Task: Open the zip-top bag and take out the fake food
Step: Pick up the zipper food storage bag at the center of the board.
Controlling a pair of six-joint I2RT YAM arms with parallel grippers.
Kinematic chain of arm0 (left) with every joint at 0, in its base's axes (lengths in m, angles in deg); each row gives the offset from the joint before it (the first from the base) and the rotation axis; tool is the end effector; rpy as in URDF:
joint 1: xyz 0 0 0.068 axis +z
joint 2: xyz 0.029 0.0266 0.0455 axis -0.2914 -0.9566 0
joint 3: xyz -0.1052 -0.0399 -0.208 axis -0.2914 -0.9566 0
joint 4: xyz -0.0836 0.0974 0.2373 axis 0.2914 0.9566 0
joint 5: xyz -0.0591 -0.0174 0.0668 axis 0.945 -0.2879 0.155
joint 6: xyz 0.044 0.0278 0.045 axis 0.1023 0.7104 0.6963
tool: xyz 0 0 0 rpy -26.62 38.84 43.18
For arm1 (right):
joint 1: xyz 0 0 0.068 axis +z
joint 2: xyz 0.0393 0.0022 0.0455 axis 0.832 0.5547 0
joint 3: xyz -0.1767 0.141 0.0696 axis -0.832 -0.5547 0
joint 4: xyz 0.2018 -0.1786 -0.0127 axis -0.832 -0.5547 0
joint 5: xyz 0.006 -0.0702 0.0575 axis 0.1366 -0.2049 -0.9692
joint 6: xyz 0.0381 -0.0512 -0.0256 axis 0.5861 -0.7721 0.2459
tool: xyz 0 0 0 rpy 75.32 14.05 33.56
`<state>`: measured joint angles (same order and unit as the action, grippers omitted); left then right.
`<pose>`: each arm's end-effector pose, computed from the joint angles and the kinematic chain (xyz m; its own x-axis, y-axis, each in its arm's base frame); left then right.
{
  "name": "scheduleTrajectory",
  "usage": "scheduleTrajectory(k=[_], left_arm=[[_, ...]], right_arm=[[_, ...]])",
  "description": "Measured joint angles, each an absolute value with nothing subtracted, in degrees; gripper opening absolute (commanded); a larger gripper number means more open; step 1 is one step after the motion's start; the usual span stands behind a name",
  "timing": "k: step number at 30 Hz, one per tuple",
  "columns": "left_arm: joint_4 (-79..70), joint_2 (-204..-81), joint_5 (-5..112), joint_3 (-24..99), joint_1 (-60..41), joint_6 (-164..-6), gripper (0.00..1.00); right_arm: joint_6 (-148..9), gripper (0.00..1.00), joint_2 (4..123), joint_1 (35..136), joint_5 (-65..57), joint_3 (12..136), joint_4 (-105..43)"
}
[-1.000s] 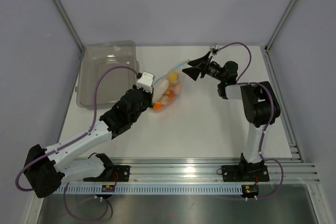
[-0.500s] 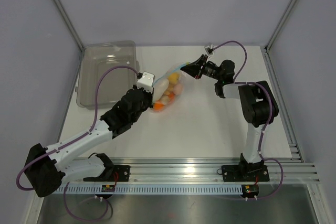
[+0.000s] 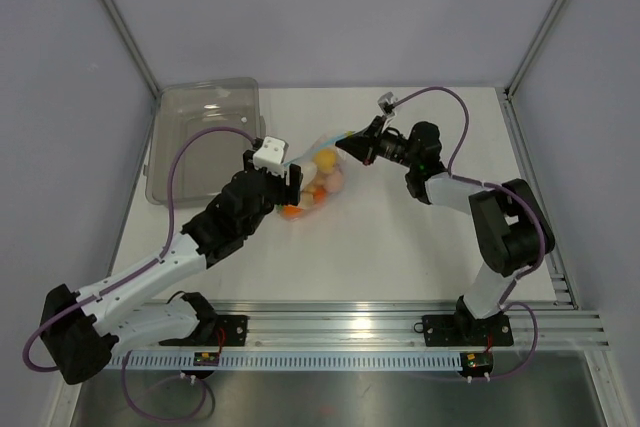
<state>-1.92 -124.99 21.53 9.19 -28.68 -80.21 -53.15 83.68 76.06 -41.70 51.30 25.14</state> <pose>0.2132 -0.1860 0.2677 -0.2250 0.0740 -0.9715 0.3593 0.9331 -0.0121 0.3547 0.1692 0.1988 -0.2491 0.2062 -0.9463 -0.8727 0.3759 0.3116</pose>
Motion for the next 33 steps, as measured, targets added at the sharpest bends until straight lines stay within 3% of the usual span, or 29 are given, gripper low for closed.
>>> scheduleTrajectory(k=[9, 17, 23, 33], left_arm=[[-2.2, -124.2, 25.2, 9.5, -28.8, -79.4, 0.73], [-4.2, -124.2, 28.6, 9.5, -30.4, -76.9, 0.74], [-5.2, -126.0, 30.3, 10.7, -32.5, -74.8, 0.46], [-4.8, -129.7, 29.7, 11.6, -33.6, -72.8, 0.43]], right_arm=[[-58.7, 0.00, 68.1, 82.8, -32.3, 44.9, 13.8], [-61.3, 0.00, 63.7, 89.2, -24.0, 44.7, 2.5], [-62.2, 0.00, 62.8, 92.4, -20.3, 43.9, 0.2], [-61.5, 0.00, 62.5, 92.6, -19.6, 42.5, 0.3]])
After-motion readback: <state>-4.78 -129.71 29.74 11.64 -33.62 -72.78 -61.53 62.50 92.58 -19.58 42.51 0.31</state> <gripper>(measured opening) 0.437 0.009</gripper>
